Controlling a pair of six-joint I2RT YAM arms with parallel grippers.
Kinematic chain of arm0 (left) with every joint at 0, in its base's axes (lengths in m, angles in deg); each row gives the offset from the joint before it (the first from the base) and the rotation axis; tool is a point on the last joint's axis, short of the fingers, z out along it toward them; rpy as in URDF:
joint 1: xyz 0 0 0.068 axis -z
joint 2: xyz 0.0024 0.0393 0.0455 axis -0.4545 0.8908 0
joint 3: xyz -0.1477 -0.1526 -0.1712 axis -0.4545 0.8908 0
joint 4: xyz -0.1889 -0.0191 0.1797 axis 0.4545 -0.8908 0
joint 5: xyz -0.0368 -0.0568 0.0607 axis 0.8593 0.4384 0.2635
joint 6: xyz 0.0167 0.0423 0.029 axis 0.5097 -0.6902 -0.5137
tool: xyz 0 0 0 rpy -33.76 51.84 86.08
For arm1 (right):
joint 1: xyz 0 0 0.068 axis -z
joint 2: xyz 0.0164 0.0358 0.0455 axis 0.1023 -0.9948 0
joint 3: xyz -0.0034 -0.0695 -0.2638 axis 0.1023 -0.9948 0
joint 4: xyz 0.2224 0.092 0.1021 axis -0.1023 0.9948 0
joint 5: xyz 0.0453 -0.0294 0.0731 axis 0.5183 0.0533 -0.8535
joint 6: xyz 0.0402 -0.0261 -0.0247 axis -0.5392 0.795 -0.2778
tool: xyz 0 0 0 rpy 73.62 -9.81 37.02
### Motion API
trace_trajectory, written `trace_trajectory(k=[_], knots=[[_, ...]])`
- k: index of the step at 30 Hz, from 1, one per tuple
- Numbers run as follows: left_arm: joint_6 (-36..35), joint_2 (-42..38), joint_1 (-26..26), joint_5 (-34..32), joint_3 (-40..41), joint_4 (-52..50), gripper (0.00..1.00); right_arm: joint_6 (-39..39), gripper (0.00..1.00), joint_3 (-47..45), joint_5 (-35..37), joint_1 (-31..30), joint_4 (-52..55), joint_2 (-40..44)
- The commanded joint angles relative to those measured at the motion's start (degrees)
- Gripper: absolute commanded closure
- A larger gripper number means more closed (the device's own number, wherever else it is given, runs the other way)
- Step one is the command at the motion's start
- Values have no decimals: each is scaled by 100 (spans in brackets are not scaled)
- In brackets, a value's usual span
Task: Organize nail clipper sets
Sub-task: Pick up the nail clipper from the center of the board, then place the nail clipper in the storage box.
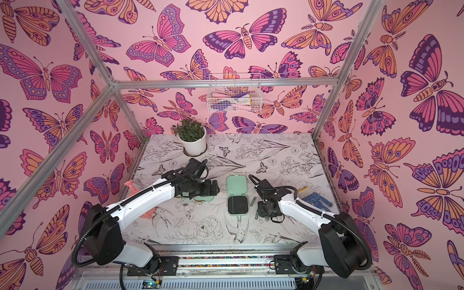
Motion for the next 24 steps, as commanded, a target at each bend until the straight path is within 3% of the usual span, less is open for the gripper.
trace_trajectory(k=[1,6,13,24], knots=[[57,-45,24,14,149,-9,6,-318,91,453,-29,-184,439,257],[41,-102,24,-16,195,9,6,-868,92,1005,29,-731,488,-1],[37,-120,24,-30,204,9,6,-1241,95,2001,154,-1458,223,-1320],[-6,-86,24,-28,208,11,6,-1442,95,2802,250,-1673,-18,-2755]])
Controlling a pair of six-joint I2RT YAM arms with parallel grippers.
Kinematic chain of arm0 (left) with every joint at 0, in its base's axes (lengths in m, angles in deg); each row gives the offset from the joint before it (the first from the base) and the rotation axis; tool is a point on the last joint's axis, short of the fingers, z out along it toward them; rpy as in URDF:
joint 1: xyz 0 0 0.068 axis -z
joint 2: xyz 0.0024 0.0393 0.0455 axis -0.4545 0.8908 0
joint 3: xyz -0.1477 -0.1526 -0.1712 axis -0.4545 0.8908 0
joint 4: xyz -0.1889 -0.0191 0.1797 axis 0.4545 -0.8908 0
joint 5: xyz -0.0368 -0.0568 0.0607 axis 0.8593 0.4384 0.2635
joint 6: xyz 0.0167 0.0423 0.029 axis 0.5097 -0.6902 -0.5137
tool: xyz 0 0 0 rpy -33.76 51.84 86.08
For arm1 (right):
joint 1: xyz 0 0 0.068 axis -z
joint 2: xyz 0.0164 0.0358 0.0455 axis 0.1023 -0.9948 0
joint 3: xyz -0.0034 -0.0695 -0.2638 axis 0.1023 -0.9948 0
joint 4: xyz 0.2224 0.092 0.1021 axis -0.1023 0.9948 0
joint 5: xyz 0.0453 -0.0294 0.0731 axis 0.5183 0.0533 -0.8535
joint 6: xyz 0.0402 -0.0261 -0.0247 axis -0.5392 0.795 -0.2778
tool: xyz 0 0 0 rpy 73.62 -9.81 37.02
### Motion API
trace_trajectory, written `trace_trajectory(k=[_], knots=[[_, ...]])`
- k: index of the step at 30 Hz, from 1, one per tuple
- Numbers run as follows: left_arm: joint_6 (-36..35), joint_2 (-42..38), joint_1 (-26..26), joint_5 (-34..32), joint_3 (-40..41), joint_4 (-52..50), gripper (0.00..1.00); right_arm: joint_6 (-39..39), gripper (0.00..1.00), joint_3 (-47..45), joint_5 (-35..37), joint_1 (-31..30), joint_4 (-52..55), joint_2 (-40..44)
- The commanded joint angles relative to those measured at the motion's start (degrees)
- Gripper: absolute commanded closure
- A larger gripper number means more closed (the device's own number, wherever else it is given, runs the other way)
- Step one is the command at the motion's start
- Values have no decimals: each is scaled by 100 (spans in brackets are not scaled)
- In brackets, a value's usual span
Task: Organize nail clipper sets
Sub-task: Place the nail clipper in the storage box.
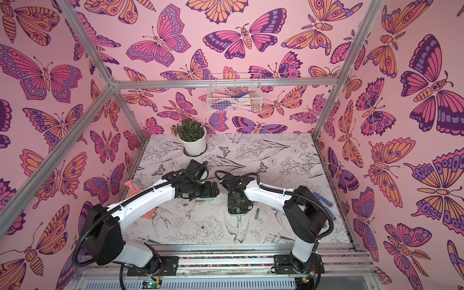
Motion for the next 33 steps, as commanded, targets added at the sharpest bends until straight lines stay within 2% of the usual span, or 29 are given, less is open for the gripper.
trace_trajectory(k=[1,19,33], knots=[[-16,-67,20,-25,93,-9,6,-190,95,222,165,-53,-31,-136],[-65,-38,11,19,71,24,6,-296,95,57,165,-53,-288,-441],[-67,25,11,71,18,19,6,-340,96,-137,272,-57,-240,-342]])
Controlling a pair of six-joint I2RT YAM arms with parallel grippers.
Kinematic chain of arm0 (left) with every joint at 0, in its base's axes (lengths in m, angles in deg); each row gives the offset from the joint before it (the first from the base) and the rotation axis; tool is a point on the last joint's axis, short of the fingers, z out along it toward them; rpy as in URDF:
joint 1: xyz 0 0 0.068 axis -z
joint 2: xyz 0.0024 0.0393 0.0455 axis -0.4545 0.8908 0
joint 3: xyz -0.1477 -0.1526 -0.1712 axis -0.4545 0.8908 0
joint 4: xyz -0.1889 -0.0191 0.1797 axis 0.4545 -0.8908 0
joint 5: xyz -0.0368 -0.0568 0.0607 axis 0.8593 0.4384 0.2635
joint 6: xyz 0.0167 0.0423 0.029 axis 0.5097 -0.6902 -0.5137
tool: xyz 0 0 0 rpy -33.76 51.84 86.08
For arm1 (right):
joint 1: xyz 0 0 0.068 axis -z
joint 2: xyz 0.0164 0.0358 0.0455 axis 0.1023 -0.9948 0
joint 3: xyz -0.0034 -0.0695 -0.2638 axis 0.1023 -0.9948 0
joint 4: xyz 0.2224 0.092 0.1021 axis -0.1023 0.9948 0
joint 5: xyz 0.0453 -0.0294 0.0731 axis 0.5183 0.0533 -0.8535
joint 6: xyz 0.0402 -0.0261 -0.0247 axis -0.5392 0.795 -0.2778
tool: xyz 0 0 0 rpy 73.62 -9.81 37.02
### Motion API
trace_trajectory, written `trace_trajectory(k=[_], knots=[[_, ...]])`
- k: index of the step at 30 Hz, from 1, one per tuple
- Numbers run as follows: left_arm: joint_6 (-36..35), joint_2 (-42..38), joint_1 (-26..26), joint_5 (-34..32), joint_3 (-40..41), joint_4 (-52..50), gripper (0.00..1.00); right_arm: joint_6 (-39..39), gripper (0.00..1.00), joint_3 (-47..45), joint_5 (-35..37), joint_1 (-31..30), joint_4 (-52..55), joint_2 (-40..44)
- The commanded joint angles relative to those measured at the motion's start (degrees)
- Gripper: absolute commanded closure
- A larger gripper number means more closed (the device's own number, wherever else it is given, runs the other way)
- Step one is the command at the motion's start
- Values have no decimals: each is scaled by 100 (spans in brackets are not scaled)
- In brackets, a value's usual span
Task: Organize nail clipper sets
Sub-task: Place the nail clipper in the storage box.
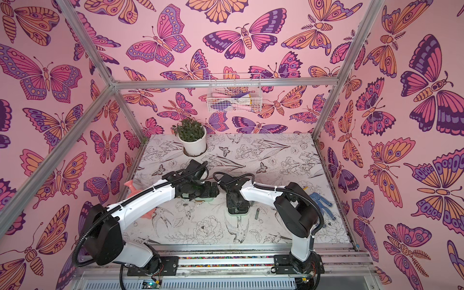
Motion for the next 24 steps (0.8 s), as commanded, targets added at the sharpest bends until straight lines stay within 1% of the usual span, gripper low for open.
trace_trajectory(k=[1,17,24], knots=[[-43,23,9,63,15,20,6,-172,96,-123,136,-42,92,9],[-60,18,11,62,75,26,6,-291,96,-209,133,-104,64,-487],[-55,15,9,69,77,28,6,-304,91,-168,145,-112,107,-461]])
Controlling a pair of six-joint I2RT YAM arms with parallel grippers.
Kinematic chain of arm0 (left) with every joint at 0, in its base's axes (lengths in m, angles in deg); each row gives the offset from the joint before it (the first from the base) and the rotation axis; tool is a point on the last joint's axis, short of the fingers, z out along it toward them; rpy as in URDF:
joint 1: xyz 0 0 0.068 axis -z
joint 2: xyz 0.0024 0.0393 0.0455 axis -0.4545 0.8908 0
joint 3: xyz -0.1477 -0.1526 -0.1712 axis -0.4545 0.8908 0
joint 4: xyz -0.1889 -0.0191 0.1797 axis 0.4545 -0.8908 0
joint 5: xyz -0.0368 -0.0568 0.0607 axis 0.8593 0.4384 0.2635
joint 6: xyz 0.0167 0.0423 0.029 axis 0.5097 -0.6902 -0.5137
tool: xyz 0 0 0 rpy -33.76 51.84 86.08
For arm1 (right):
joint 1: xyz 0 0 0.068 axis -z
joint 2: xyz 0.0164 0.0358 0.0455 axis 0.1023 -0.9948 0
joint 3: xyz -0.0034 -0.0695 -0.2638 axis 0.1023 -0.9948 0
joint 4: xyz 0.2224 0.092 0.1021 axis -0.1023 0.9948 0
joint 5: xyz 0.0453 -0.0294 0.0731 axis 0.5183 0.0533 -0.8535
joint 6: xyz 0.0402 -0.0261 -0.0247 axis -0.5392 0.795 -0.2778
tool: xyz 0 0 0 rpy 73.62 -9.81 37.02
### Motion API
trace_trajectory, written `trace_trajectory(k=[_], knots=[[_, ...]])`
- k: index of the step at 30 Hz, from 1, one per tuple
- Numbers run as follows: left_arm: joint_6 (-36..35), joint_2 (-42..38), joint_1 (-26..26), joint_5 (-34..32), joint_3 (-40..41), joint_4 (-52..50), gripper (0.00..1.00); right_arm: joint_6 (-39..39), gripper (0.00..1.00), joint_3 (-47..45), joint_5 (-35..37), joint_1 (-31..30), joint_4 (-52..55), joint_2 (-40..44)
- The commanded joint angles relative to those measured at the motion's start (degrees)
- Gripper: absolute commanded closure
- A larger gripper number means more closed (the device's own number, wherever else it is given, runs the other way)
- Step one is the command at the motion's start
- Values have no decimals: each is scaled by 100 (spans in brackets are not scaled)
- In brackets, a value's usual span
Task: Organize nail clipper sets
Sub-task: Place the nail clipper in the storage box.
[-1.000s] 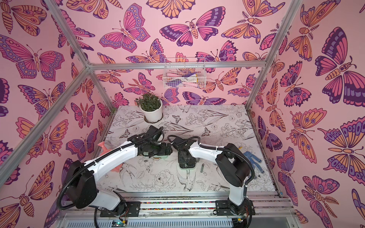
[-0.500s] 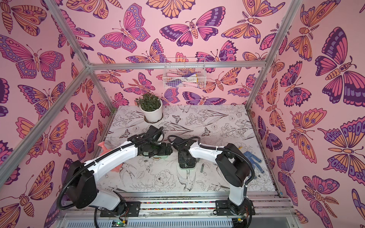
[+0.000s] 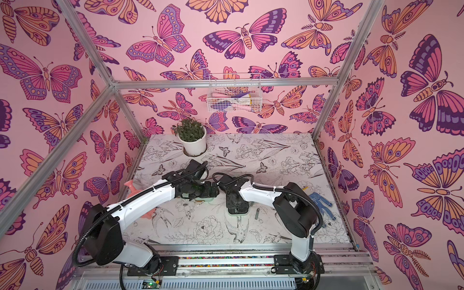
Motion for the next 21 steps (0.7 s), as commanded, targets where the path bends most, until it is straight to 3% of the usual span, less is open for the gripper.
trace_trajectory(k=[1,16,21], knots=[[-57,14,18,52,75,24,6,-153,90,-155,13,-47,144,-370],[-45,-13,11,61,84,41,6,45,70,377,207,-47,619,48],[-46,-22,11,78,102,55,6,44,69,391,152,-47,620,-19]])
